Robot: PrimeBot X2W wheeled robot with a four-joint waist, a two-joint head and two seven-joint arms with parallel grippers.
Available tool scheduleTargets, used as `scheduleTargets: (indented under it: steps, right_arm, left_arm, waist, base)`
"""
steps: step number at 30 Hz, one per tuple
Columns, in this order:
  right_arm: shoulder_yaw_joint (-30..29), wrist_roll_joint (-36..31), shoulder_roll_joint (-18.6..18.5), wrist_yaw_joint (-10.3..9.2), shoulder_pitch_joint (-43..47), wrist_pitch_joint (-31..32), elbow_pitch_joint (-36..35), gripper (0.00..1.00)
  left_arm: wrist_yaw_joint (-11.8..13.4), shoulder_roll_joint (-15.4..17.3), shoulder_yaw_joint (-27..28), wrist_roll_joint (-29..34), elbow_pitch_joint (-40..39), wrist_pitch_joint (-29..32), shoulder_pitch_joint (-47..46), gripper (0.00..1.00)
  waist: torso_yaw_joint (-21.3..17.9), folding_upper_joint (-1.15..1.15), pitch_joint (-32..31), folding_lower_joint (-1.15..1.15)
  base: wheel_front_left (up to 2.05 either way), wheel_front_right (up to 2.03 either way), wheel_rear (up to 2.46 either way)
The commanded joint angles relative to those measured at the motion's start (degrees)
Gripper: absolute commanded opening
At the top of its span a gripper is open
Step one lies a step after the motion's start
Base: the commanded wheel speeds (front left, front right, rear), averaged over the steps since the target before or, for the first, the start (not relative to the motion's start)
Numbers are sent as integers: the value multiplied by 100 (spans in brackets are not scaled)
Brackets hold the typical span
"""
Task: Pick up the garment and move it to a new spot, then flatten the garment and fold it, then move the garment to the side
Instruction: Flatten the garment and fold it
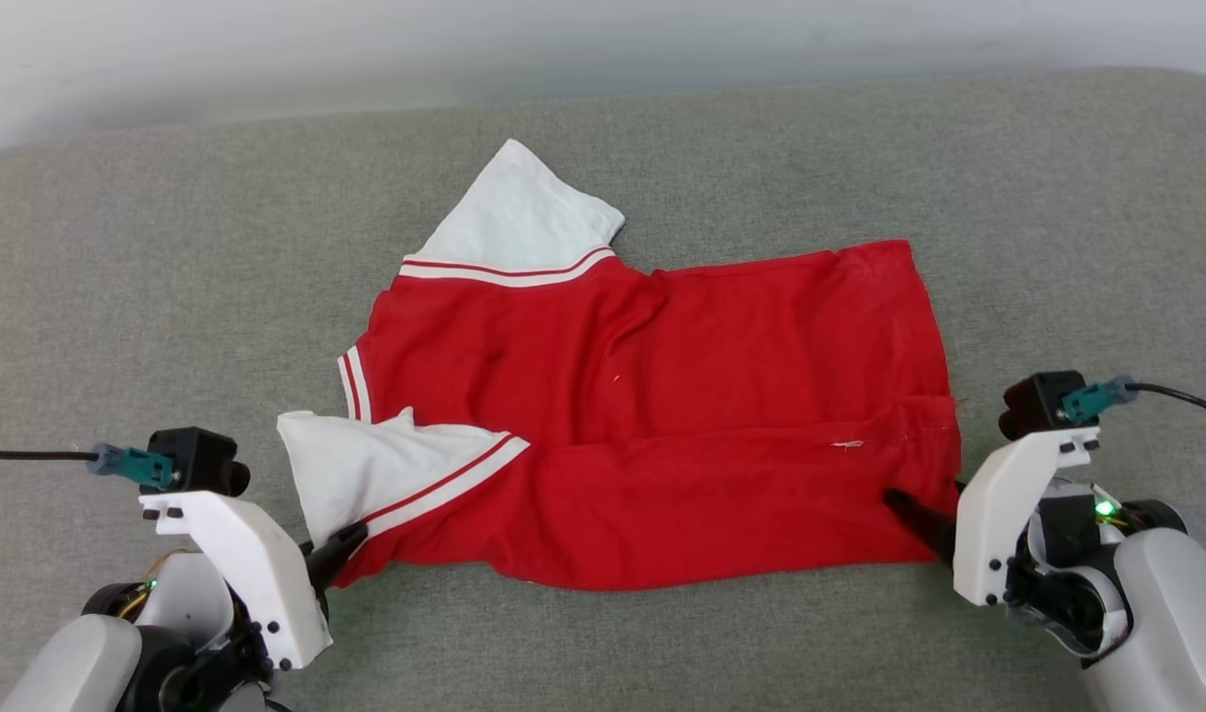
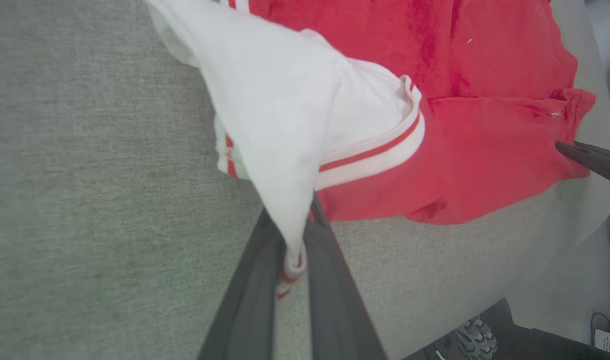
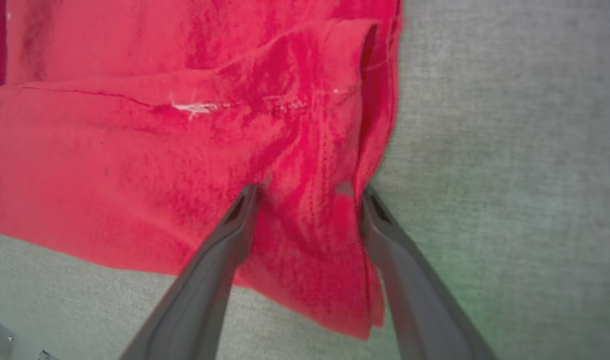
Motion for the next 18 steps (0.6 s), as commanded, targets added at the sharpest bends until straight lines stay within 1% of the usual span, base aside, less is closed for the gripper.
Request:
scheduleTargets:
  steps: [1,3,4,5,6,12,18]
  right_arm:
    - [226,119,62,-1,-53,-2,213,100]
    - [479,261,88,0,-54,32,415,100]
    - [579,324,106,7,-54,32,483,49]
    - [656,381,110,7,-73,-4,528,26]
    - [720,419,90,7,-106,-37,555,0]
    - [862,569,-171,2,-361,-290,610,0]
    - [1007,682,-332,-2,-393,-492,584,0]
  left_arm:
    - [-17,-65,-23,-42,48,23,-68,0]
    - [-34,-74,-30,-74,97,52,-91,0]
    - [-45,-80,-34,-84,115,49,-100,0]
    - [-55,-84,-33,-84,131,34,-108,0]
    - [-57,-87,-31,-87,152,20,-113,0]
    - [-107,-114,8,-86,285,-105,-81,0]
    - [-64,-131,91,-239,366,-144,134,0]
  waist:
    - [56,0,78,0]
    - [61,0,108,0]
    - [58,0,115,0]
    - [53,0,119,0]
    - [45,0,119,0]
    - [-24,0,-14,0]
    - [-50,0,-373,0]
  base:
    - [0,0,0]
    - [0,0,0]
    - [0,0,0]
    - [0,0,0]
    - [0,0,0]
    - [0,0,0]
    - [0,0,0]
